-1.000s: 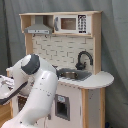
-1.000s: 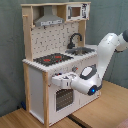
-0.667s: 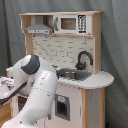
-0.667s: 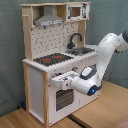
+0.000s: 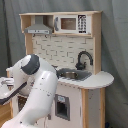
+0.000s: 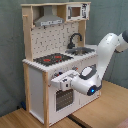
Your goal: Play with the kitchen
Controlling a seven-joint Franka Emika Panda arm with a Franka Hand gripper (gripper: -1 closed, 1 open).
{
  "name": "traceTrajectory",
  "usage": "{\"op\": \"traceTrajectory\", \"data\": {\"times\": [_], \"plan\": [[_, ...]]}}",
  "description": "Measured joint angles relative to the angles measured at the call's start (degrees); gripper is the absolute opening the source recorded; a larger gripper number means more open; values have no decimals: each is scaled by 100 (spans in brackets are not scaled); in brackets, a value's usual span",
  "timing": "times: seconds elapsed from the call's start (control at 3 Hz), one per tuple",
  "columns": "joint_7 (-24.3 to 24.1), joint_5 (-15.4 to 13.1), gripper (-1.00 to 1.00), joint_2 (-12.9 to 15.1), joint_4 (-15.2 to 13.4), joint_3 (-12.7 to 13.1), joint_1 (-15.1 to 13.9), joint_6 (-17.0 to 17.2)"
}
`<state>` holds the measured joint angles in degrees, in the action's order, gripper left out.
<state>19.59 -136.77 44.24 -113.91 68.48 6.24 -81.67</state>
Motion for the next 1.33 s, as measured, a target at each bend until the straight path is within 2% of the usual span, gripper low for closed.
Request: {"op": "traceTrajectory", "data": {"times": [0.33, 0.67, 1.0, 1.33], "plan": [[-5, 0, 100, 0, 0, 0, -3, 33], [-446, 195, 100, 226, -2, 139, 49, 98], [-490, 221, 100, 481, -6, 285, 454, 416], [-589, 238, 100, 607, -22, 376, 773, 862]]}}
